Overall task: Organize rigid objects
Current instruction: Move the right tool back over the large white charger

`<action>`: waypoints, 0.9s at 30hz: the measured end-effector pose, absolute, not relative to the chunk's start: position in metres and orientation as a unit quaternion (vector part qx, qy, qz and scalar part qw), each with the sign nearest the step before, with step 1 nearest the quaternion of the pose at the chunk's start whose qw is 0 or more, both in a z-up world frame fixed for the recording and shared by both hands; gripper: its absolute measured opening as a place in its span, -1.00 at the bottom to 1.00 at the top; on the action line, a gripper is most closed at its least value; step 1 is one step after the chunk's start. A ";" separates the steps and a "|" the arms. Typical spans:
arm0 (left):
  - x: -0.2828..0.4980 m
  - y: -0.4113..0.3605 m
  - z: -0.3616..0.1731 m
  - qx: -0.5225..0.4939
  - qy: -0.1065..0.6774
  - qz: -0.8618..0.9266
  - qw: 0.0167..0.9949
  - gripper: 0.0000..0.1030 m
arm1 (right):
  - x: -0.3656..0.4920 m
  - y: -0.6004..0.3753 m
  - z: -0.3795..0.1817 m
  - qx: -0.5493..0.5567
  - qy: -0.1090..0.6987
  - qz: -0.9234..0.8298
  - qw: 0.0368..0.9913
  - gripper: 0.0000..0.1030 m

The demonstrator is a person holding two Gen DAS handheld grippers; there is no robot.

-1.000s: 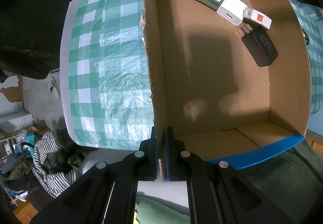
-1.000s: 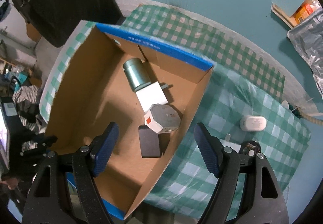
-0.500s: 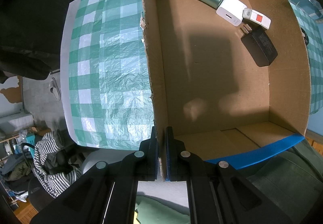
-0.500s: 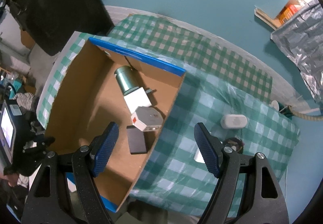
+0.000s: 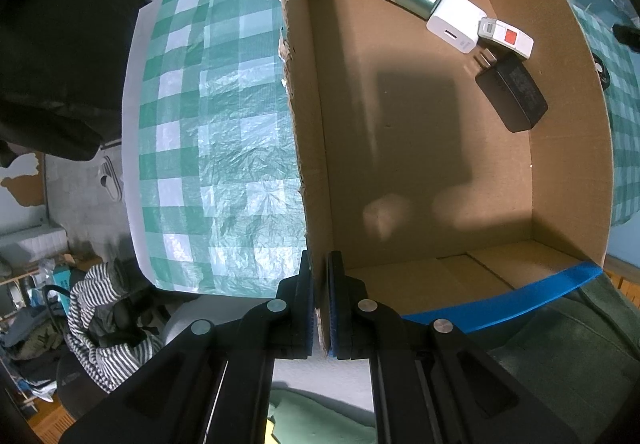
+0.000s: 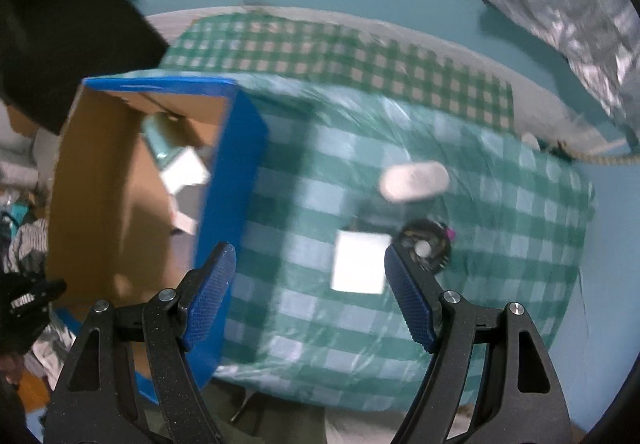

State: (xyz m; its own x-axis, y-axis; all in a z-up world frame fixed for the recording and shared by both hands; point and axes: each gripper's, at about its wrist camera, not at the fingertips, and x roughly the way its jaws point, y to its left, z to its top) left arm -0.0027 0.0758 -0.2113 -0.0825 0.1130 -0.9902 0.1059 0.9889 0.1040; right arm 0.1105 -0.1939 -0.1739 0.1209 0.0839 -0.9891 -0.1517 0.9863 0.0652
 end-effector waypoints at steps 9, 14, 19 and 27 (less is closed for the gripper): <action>-0.004 0.075 -0.211 0.078 0.737 0.003 0.672 -0.89 | 0.113 -0.237 -0.222 0.023 0.694 0.042 0.719 0.50; -0.004 0.075 -0.211 0.077 0.737 0.004 0.671 -0.89 | 0.111 -0.236 -0.240 0.021 0.700 0.043 0.713 0.50; -0.005 0.075 -0.211 0.078 0.738 0.004 0.671 -0.89 | 0.111 -0.233 -0.255 0.016 0.703 0.045 0.710 0.50; -0.005 0.076 -0.211 0.074 0.739 0.005 0.670 -0.89 | 0.114 -0.221 -0.268 -0.013 0.696 0.049 0.716 0.49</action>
State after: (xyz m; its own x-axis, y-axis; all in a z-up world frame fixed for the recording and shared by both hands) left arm -0.0055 0.0761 -0.2113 -0.0921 0.1161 -0.9890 0.1022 0.9890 0.1066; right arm 0.1135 -0.2212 -0.2684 0.0253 0.0508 -0.9984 -0.0881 0.9949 0.0484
